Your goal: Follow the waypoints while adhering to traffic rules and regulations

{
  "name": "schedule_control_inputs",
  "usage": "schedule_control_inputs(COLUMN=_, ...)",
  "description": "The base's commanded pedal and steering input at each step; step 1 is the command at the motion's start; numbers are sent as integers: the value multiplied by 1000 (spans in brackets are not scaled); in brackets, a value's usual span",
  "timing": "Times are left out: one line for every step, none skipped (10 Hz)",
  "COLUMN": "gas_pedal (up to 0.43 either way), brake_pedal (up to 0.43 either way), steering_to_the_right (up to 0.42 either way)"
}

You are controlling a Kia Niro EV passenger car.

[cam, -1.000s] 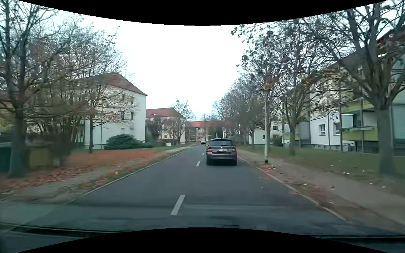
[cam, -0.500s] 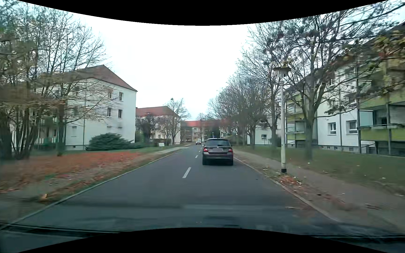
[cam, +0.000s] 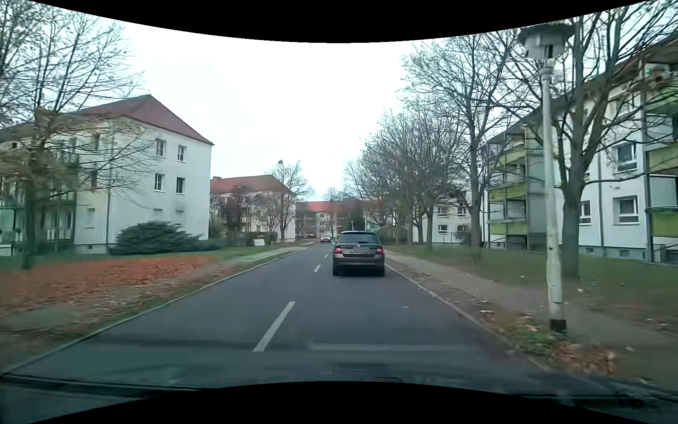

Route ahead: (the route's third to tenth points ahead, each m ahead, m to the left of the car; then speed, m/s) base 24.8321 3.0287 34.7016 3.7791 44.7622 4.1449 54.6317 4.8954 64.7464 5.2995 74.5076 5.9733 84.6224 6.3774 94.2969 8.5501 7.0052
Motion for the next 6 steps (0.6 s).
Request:
schedule_control_inputs(gas_pedal=87, brake_pedal=0, steering_to_the_right=0)
schedule_control_inputs(gas_pedal=87, brake_pedal=0, steering_to_the_right=-4)
schedule_control_inputs(gas_pedal=87, brake_pedal=0, steering_to_the_right=-6)
schedule_control_inputs(gas_pedal=130, brake_pedal=0, steering_to_the_right=-5)
schedule_control_inputs(gas_pedal=157, brake_pedal=0, steering_to_the_right=-8)
schedule_control_inputs(gas_pedal=157, brake_pedal=0, steering_to_the_right=-11)
